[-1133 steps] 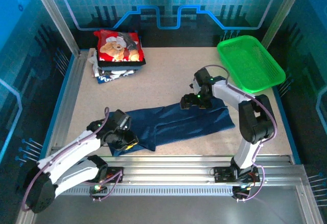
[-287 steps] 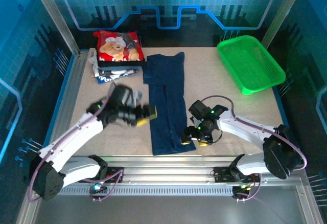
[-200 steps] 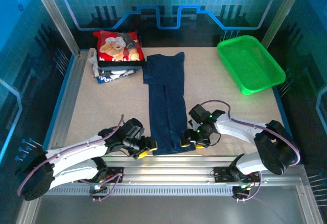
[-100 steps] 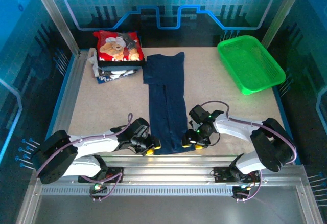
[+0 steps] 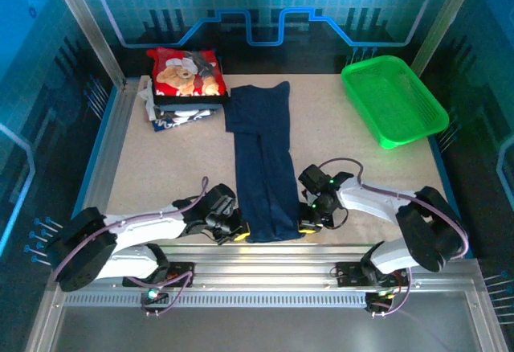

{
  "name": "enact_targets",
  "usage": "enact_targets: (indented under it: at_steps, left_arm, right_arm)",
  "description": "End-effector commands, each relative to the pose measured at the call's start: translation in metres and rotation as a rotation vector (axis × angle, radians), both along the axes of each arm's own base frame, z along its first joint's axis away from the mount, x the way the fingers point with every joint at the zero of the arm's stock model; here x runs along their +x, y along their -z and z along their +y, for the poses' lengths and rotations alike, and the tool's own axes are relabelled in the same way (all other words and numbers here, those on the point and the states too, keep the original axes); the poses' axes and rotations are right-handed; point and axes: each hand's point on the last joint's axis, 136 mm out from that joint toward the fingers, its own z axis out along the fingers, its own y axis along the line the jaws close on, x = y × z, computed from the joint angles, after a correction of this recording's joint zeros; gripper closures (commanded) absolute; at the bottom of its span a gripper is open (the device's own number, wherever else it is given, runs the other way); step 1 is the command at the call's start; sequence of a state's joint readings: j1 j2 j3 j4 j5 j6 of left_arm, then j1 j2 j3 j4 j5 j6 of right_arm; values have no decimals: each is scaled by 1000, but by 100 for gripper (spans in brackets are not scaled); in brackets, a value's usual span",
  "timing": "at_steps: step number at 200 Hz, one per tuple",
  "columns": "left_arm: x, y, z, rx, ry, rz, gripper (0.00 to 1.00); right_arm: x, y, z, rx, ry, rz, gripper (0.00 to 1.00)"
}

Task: Fold and stack the t-shirts

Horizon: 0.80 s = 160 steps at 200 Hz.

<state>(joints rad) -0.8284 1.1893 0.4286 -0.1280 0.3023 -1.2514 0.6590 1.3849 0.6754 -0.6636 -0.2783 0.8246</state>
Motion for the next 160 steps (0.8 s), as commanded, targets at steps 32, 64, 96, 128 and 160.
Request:
enact_targets:
  at_steps: [32,64,96,128,160]
  left_arm:
    - [-11,-17,14,1,-14,-19,100]
    - [2,-44,10,-13,-27,-73,100]
    - [33,-81,7,-51,-68,-134,100]
    - [81,-114,16,-83,-108,-190,100]
    - [138,-137,29,-70,-131,-246,100]
  right_arm:
    - [-18,-18,-1,26,68,42,95]
    - [-2,-48,0,23,75,-30,97]
    - [32,-86,4,61,87,-108,98]
    - [79,-109,2,68,89,-157,98]
    - [137,-123,-1,86,101,-199,100]
